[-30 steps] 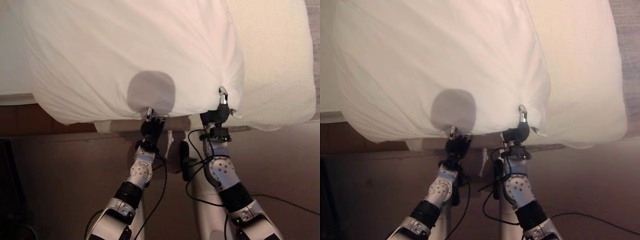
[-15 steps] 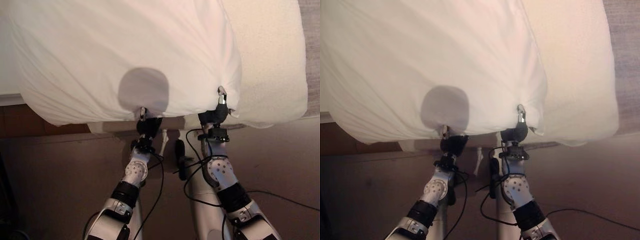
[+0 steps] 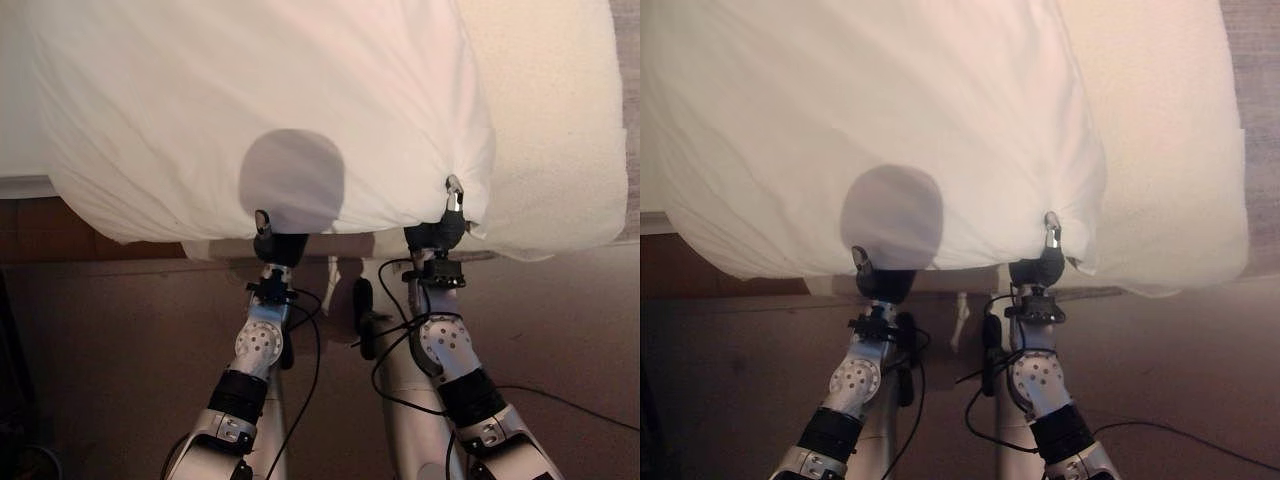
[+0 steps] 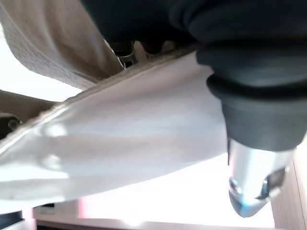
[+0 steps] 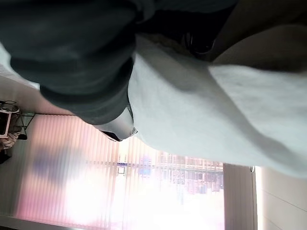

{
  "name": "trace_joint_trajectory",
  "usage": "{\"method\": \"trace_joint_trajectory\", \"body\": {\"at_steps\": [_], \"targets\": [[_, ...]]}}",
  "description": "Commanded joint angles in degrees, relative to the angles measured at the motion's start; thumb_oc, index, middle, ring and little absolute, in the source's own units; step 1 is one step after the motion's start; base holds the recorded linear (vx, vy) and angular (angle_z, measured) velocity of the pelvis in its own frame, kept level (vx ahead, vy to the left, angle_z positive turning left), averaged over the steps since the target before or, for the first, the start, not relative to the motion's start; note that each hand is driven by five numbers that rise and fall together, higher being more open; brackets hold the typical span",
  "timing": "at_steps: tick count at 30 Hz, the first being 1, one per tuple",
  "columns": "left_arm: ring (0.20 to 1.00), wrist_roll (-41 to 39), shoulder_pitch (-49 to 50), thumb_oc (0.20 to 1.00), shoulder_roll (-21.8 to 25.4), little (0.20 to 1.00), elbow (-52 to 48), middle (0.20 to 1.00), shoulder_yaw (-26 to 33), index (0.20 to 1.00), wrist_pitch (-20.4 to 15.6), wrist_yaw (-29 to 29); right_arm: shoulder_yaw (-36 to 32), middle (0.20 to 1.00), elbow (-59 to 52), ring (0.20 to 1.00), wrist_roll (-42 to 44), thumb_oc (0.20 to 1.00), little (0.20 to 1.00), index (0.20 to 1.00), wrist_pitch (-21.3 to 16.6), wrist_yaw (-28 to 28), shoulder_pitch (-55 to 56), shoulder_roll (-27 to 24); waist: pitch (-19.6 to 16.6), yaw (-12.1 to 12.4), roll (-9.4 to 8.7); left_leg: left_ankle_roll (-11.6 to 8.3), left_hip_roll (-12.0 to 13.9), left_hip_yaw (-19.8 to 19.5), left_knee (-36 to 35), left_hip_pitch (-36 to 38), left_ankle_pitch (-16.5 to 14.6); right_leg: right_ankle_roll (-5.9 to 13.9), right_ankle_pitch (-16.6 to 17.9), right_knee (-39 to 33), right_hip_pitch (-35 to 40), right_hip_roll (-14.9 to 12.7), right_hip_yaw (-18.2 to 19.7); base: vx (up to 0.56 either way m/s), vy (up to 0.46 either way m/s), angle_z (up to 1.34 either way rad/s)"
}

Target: Make the bed

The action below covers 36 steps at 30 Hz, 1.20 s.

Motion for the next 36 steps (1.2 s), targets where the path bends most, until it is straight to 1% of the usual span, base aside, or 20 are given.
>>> {"method": "trace_joint_trajectory", "body": {"at_steps": [1, 5, 6, 7, 8, 10, 11, 12, 14, 15, 16, 24, 27, 28, 29, 30, 31, 32, 33, 36], "targets": [[1.0, 1.4, -0.1, 1.0, -0.1, 1.0, -4.9, 1.0, 0.1, 1.0, -0.4, -4.1, -2.5, 0.2, -10.6, 0.2, -1.2, 0.2, 0.2, 0.2, -0.5, 6.4, 4.8, 1.2, -6.0, -0.5, -0.08, 1.98, -2.2, 1.1, 4.8, -3.0, -4.7, 3.96, 5.7, -7.3, -1.0, 2.0, -1.1, 0.0, 0.0, 0.0], [1.0, 0.7, -0.9, 1.0, -0.2, 1.0, -4.5, 1.0, 0.5, 1.0, -3.7, -0.6, -2.0, 0.2, -10.3, 0.2, -1.5, 0.2, 0.2, 0.2, -0.7, 5.8, 4.6, 1.2, -5.9, -0.6, -0.19, 2.03, -2.1, 1.2, 4.8, -2.8, -4.7, 3.96, 5.8, -7.5, -0.7, 2.0, -1.0, 0.0, 0.0, 0.0], [1.0, 0.7, -0.9, 1.0, -0.2, 1.0, -4.6, 1.0, 0.5, 1.0, -3.7, -0.6, -2.0, 0.2, -10.3, 0.2, -1.5, 0.2, 0.2, 0.2, -0.7, 5.8, 4.6, 1.2, -5.9, -0.6, -0.19, 2.03, -2.1, 1.2, 4.8, -2.8, -4.7, 3.96, 5.8, -7.5, -0.7, 2.0, -1.0, 0.0, 0.0, 0.0], [1.0, 0.6, -2.0, 1.0, 0.1, 1.0, -3.7, 1.0, 0.5, 1.0, -6.1, 3.0, -1.6, 0.2, -10.0, 0.2, -1.8, 0.2, 0.2, 0.2, -1.3, 4.9, 4.3, 1.0, -5.9, -0.8, -0.23, 2.04, -2.1, 1.1, 4.8, -2.8, -4.7, 3.97, 5.8, -7.4, -0.7, 2.0, -0.9, 0.0, 0.0, 0.0], [1.0, 0.6, -2.0, 1.0, 0.1, 1.0, -3.7, 1.0, 0.6, 1.0, -6.1, 3.1, -1.6, 0.2, -10.0, 0.2, -1.9, 0.2, 0.2, 0.2, -1.3, 4.8, 4.3, 1.0, -5.8, -0.8, -0.24, 2.04, -2.1, 1.1, 4.8, -2.8, -4.7, 3.98, 5.8, -7.4, -0.7, 2.0, -0.9, 0.0, 0.0, 0.0], [1.0, 0.8, -4.0, 1.0, 0.9, 1.0, -1.8, 1.0, 1.1, 1.0, -9.2, 8.1, -0.9, 0.2, -9.6, 0.2, -1.8, 0.2, 0.2, 0.2, -2.1, 3.6, 3.6, 0.8, -5.8, -1.0, -0.25, 2.06, -2.1, 1.3, 5.0, -2.7, -4.8, 4.08, 5.9, -7.4, -0.7, 1.8, -0.8, 0.0, 0.0, 0.0], [1.0, 0.8, -4.0, 1.0, 0.9, 1.0, -1.8, 1.0, 1.1, 1.0, -9.2, 8.1, -0.9, 0.2, -9.6, 0.2, -1.8, 0.2, 0.2, 0.2, -2.1, 3.6, 3.6, 0.8, -5.8, -1.0, -0.25, 2.06, -2.1, 1.3, 5.0, -2.7, -4.8, 4.08, 5.9, -7.3, -0.7, 1.8, -0.8, 0.0, 0.0, 0.0], [1.0, 1.1, -5.2, 1.0, 1.2, 1.0, -0.3, 1.0, 1.7, 1.0, -11.2, 11.4, -0.7, 0.2, -9.2, 0.2, -1.8, 0.2, 0.2, 0.2, -2.5, 2.8, 3.2, 0.8, -5.8, -1.2, -0.21, 2.13, -2.1, 1.4, 5.2, -2.7, -4.8, 4.07, 5.8, -7.1, -0.8, 1.7, -0.9, 0.0, 0.0, 0.0], [1.0, 1.5, -6.3, 1.0, 1.7, 1.0, 1.8, 1.0, 2.8, 1.0, -12.8, 14.3, -0.3, 0.2, -8.7, 0.2, -1.7, 0.2, 0.2, 0.2, -2.6, 2.1, 2.9, 0.7, -5.9, -1.3, -0.11, 2.17, -2.0, 1.6, 5.4, -2.8, -5.0, 4.08, 5.6, -6.8, -0.9, 1.7, -0.8, 0.0, 0.0, 0.0], [1.0, 1.5, -6.3, 1.0, 1.7, 1.0, 1.8, 1.0, 2.8, 1.0, -12.8, 14.3, -0.3, 0.2, -8.7, 0.2, -1.7, 0.2, 0.2, 0.2, -2.6, 2.1, 2.9, 0.7, -5.9, -1.3, -0.11, 2.17, -2.0, 1.6, 5.4, -2.8, -5.0, 4.08, 5.6, -6.8, -0.9, 1.7, -0.8, 0.0, 0.0, 0.0], [1.0, 1.9, -7.3, 1.0, 2.0, 1.0, 3.3, 1.0, 4.1, 1.0, -14.3, 16.9, -0.6, 0.2, -8.5, 0.2, -1.6, 0.2, 0.2, 0.2, -2.9, 1.4, 2.8, 0.7, -6.0, -1.5, 0.03, 2.04, -1.8, 1.7, 5.7, -2.9, -5.0, 4.0, 5.5, -6.7, -0.9, 1.7, -0.8, 0.0, 0.0, 0.0], [1.0, 3.6, -7.9, 1.0, 5.1, 1.0, 6.5, 1.0, 9.2, 1.0, -17.3, 22.9, -1.1, 0.2, -8.5, 0.2, -1.6, 0.2, 0.2, 0.2, -2.9, -0.2, 3.1, -0.1, -6.4, -1.4, 0.54, 1.83, -1.6, 2.0, 5.9, -3.0, -5.0, 4.02, 5.5, -6.5, -1.1, 1.6, -0.9, 0.0, 0.0, 0.0], [1.0, 4.4, -7.4, 1.0, 6.7, 1.0, 6.3, 1.0, 12.1, 1.0, -19.6, 28.5, -1.3, 0.2, -9.0, 0.2, -2.0, 0.2, 0.2, 0.2, -2.8, -1.6, 3.6, -0.9, -6.2, -1.2, 0.98, 1.73, -1.5, 2.0, 5.7, -2.9, -4.9, 4.07, 5.6, -6.6, -1.1, 1.4, -1.0, 0.0, 0.0, 0.0], [1.0, 4.5, -7.4, 1.0, 6.6, 1.0, 6.3, 1.0, 12.1, 1.0, -19.6, 28.5, -1.3, 0.2, -9.0, 0.2, -2.0, 0.2, 0.2, 0.2, -2.8, -1.6, 3.6, -0.9, -6.2, -1.2, 0.98, 1.73, -1.5, 2.0, 5.7, -2.9, -4.9, 4.07, 5.6, -6.6, -1.1, 1.4, -1.0, 0.0, 0.0, 0.0], [1.0, 4.9, -7.2, 1.0, 7.7, 1.0, 6.4, 1.0, 13.8, 1.0, -20.9, 32.0, -1.5, 0.2, -9.3, 0.2, -2.1, 0.2, 0.2, 0.2, -2.7, -2.4, 4.0, -1.4, -6.1, -1.0, 1.27, 1.67, -1.5, 2.0, 5.7, -2.8, -4.8, 4.0, 5.5, -6.7, -0.9, 1.3, -1.0, 0.0, 0.0, 0.0], [1.0, 5.0, -7.2, 1.0, 7.7, 1.0, 6.4, 1.0, 13.8, 1.0, -20.9, 32.2, -1.5, 0.2, -9.3, 0.2, -2.2, 0.2, 0.2, 0.2, -2.7, -2.4, 4.0, -1.4, -6.0, -1.1, 1.28, 1.67, -1.5, 2.0, 5.7, -2.8, -4.8, 4.0, 5.5, -6.7, -0.9, 1.3, -1.0, 0.0, 0.0, 0.0], [1.0, 5.5, -7.3, 1.0, 8.5, 1.0, 5.7, 1.0, 14.9, 1.0, -21.7, 34.9, -1.6, 0.2, -9.6, 0.2, -2.4, 0.2, 0.2, 0.2, -2.8, -3.3, 4.1, -1.8, -6.0, -1.0, 1.47, 1.66, -1.5, 2.0, 5.6, -2.8, -4.8, 4.0, 5.4, -6.6, -0.8, 1.3, -1.1, 0.0, 0.0, 0.0], [1.0, 5.6, -7.1, 1.0, 8.7, 1.0, 5.7, 1.0, 15.5, 1.0, -22.2, 36.0, -1.7, 0.2, -9.6, 0.2, -2.4, 0.2, 0.2, 0.2, -2.6, -3.5, 4.4, -2.0, -6.0, -0.9, 1.55, 1.6, -1.5, 2.0, 5.6, -2.7, -4.8, 3.99, 5.4, -6.6, -0.7, 1.2, -1.2, 0.0, 0.0, 0.0], [1.0, 5.7, -7.1, 1.0, 8.7, 1.0, 5.7, 1.0, 15.5, 1.0, -22.2, 36.1, -1.7, 0.2, -9.7, 0.2, -2.5, 0.2, 0.2, 0.2, -2.6, -3.6, 4.4, -2.0, -5.9, -0.9, 1.56, 1.6, -1.5, 2.0, 5.6, -2.7, -4.7, 3.99, 5.4, -6.7, -0.7, 1.2, -1.2, 0.0, 0.0, 0.0], [1.0, 6.6, -6.7, 1.0, 9.5, 1.0, 4.3, 1.0, 17.9, 1.0, -24.6, 40.5, -1.6, 0.2, -10.0, 0.2, -2.7, 0.2, 0.2, 0.2, -2.7, -4.7, 4.6, -2.5, -5.8, -0.6, 1.9, 1.66, -1.6, 2.0, 5.3, -2.2, -4.8, 4.05, 5.4, -6.7, -0.4, 1.2, -1.0, 0.0, 0.0, 0.0]]}}
